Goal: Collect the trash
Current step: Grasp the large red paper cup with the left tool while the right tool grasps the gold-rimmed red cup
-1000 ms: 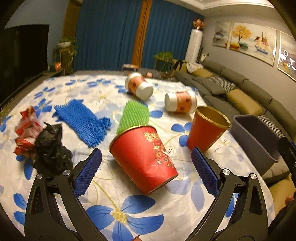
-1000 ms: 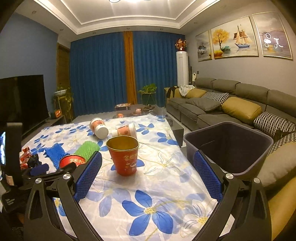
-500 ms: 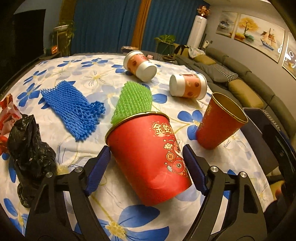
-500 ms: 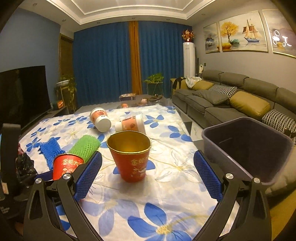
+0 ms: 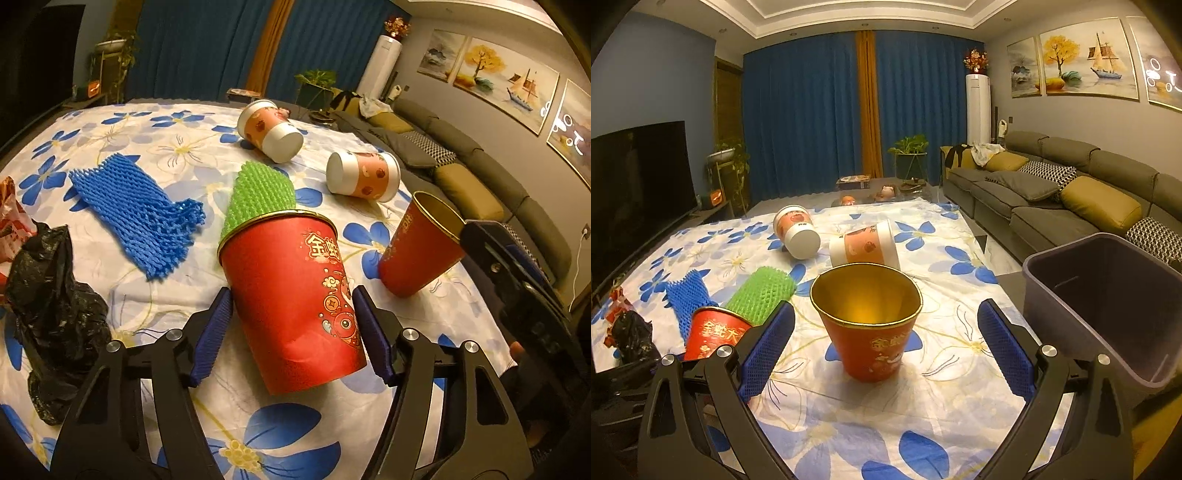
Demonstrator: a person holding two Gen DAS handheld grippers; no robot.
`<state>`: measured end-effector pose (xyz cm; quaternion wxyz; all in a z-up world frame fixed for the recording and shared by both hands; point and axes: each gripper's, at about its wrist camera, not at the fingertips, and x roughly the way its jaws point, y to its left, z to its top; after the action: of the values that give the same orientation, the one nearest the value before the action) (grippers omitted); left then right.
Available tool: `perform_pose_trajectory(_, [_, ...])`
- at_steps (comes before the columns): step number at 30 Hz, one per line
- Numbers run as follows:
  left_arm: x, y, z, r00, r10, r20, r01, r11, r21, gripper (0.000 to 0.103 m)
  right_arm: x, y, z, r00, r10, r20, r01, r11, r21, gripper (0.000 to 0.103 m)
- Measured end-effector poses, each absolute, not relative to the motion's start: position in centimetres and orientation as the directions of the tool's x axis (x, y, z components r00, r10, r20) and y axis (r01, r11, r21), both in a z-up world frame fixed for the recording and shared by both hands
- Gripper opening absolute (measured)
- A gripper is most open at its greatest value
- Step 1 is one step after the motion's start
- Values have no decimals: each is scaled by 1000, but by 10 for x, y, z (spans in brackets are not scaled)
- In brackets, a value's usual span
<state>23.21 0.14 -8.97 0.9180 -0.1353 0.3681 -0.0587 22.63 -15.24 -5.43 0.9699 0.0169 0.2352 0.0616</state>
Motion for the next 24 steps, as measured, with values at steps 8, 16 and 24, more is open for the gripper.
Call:
perform_pose_trajectory(8, [216, 9, -67, 800, -162, -578, 6, 965, -263, 65, 235, -150, -61, 871, 130, -475, -118, 991, 56, 96])
perform_pose_trajectory(16, [210, 21, -56, 838, -148, -526, -12, 958, -287, 65, 249, -145, -65, 857, 132, -498, -121, 991, 55, 95])
perform_pose_trajectory(24, [211, 25, -55, 837, -161, -523, -10, 951, -309, 65, 259, -140, -68, 843, 141, -519, -130, 990, 58, 85])
